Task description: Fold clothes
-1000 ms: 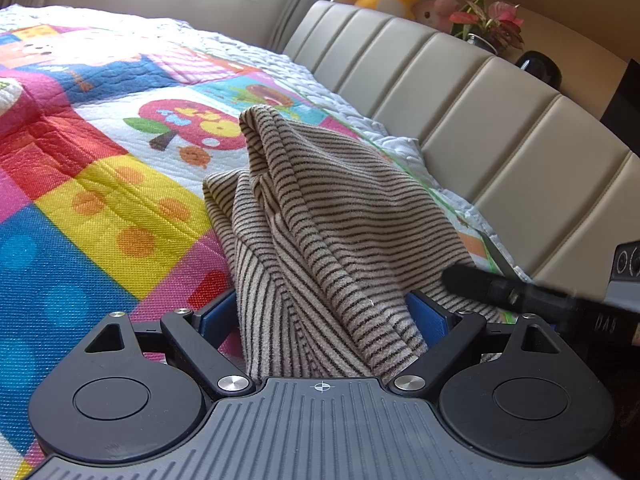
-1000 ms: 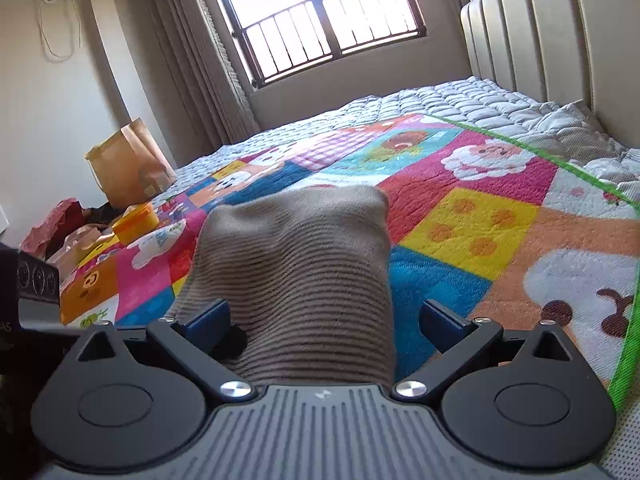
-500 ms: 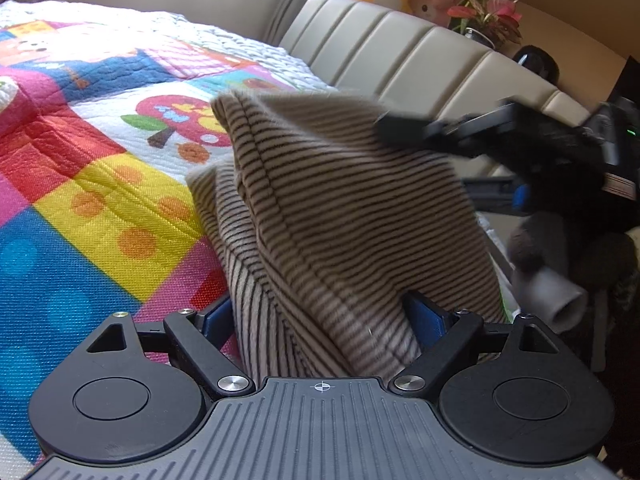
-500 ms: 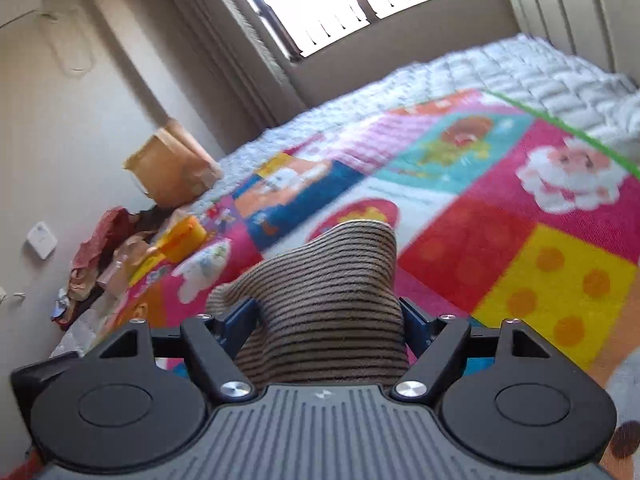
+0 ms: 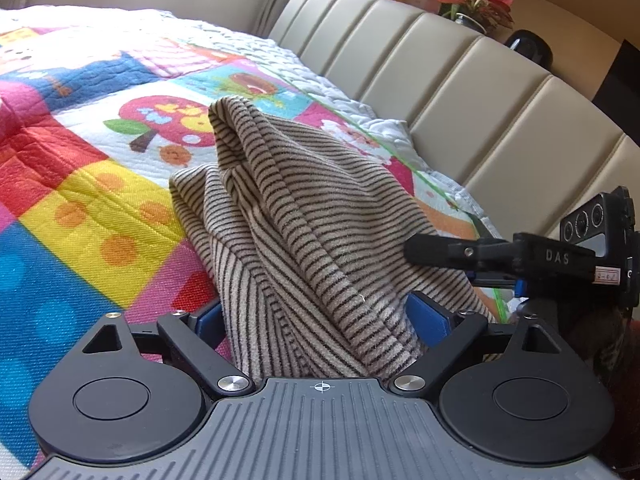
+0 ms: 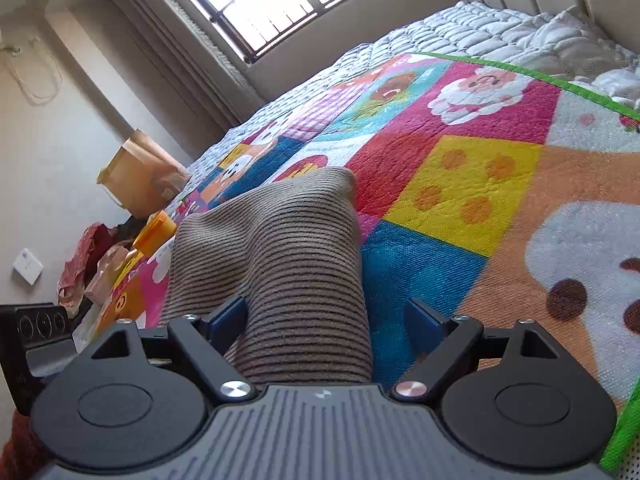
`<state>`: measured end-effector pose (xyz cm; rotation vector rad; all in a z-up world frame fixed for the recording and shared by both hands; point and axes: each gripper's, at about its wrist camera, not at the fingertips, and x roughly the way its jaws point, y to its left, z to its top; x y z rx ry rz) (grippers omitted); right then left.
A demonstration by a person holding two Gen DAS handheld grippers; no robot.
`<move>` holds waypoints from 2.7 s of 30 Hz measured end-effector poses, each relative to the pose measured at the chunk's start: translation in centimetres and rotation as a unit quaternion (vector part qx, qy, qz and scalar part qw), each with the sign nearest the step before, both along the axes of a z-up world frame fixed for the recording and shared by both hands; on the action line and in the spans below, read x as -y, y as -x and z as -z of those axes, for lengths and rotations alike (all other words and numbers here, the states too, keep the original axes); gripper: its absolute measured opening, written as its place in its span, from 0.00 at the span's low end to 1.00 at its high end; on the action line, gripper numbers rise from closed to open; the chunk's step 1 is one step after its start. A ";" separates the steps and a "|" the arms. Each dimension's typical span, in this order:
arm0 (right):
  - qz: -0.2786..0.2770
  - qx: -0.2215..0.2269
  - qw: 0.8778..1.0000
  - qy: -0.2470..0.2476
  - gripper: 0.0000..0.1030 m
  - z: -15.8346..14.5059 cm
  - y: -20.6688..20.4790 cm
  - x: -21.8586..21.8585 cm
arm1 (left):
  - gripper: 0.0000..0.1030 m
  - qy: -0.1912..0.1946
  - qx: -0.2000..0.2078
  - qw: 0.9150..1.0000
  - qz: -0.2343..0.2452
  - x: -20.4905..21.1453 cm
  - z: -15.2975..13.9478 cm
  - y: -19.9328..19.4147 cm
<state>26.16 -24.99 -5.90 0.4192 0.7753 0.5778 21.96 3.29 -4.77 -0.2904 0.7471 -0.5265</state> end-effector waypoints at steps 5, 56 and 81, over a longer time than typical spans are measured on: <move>-0.030 0.018 0.999 0.033 0.70 -0.8 -0.4 -3.1 | 0.78 0.010 0.006 1.000 -0.003 -0.9 -0.1 -0.2; -0.151 0.135 0.963 0.177 0.95 -1.0 1.9 -20.7 | 0.73 -0.093 0.079 0.973 -0.197 -15.4 -4.5 -7.8; -0.119 0.151 0.953 0.233 1.00 0.8 -1.5 -11.5 | 1.00 -0.249 0.019 0.891 -0.379 -3.0 0.7 6.3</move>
